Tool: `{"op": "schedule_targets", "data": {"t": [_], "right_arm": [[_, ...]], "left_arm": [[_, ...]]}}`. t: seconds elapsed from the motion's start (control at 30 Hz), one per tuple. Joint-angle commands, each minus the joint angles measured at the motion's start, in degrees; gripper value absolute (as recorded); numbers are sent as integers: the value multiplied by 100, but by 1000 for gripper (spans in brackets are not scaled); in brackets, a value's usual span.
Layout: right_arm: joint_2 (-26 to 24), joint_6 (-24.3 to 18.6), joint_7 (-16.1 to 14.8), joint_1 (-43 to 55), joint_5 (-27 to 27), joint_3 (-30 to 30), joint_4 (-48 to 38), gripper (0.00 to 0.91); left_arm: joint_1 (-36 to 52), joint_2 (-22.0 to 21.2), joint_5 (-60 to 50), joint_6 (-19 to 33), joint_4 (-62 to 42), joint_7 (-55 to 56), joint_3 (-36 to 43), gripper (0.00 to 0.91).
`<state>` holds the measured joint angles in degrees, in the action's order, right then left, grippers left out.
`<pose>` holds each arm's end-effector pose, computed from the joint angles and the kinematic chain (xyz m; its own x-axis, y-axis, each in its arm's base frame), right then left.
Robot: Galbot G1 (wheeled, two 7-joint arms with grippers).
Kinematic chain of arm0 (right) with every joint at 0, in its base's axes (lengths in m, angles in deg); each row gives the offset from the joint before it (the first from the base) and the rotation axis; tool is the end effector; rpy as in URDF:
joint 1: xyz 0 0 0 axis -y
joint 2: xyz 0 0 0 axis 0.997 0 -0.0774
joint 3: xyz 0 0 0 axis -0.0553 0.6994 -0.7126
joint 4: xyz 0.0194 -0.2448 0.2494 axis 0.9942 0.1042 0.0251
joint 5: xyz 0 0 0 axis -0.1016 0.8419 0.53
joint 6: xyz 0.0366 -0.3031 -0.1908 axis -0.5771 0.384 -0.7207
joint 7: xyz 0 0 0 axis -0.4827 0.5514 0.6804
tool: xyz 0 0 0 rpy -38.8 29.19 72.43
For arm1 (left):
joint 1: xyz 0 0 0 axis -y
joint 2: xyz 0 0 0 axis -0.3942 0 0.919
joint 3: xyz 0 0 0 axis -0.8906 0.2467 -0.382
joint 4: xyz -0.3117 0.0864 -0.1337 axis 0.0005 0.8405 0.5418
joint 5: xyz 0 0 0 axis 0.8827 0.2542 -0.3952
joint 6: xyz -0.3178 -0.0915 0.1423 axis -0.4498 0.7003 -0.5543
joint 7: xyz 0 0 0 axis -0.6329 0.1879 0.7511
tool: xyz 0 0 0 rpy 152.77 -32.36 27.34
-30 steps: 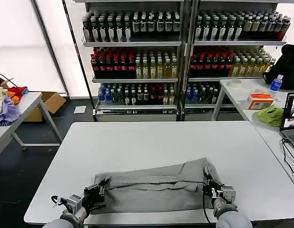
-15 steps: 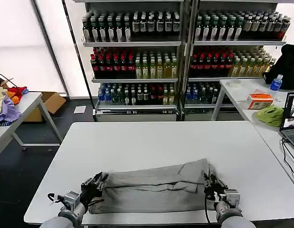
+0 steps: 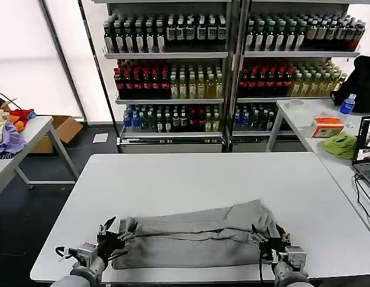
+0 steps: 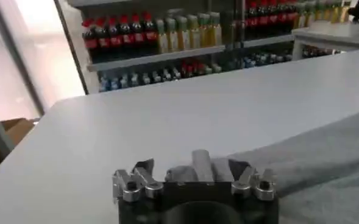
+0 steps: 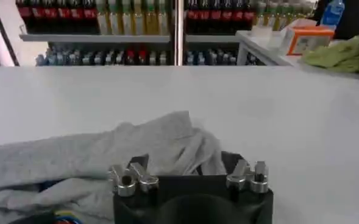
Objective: Fold and organize the clothes.
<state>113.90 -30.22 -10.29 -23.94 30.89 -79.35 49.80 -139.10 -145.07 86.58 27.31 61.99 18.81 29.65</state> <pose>0.1916 -0.0384 -0.2476 -0.8999 0.0641 0.4313 0.0598 0.9979 -0.0236 0.2125 0.0666 -0.2963 -0.8801 0.1419 0.4530 0.1950 0.9781 0.0724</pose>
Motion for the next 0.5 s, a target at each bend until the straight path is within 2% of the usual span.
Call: {"op": "schedule_targets", "data": {"t": [0.03,0.3,0.33,0.4,0.47,0.5], "right_arm": [[-6,9,84,11,-152,-372,654,907],[-26,-32,74,167,-153,-314,594,907],[-36,-37,72,190,-155,-290,573,907],[-44,-37,73,230,-160,-261,551,907],[-54,-30,70,301,-176,-232,544,907],[-56,-28,69,310,-177,-225,543,907]], "left_arm": [[-15,-365,91,-142,14,197,10,907],[-84,-570,96,-241,-49,228,36,897],[-108,-571,91,-241,-51,228,32,796],[-172,-572,90,-245,-51,216,14,383],[-214,-580,98,-264,-61,202,-8,71],[-216,-584,100,-270,-72,199,-15,40]]}}
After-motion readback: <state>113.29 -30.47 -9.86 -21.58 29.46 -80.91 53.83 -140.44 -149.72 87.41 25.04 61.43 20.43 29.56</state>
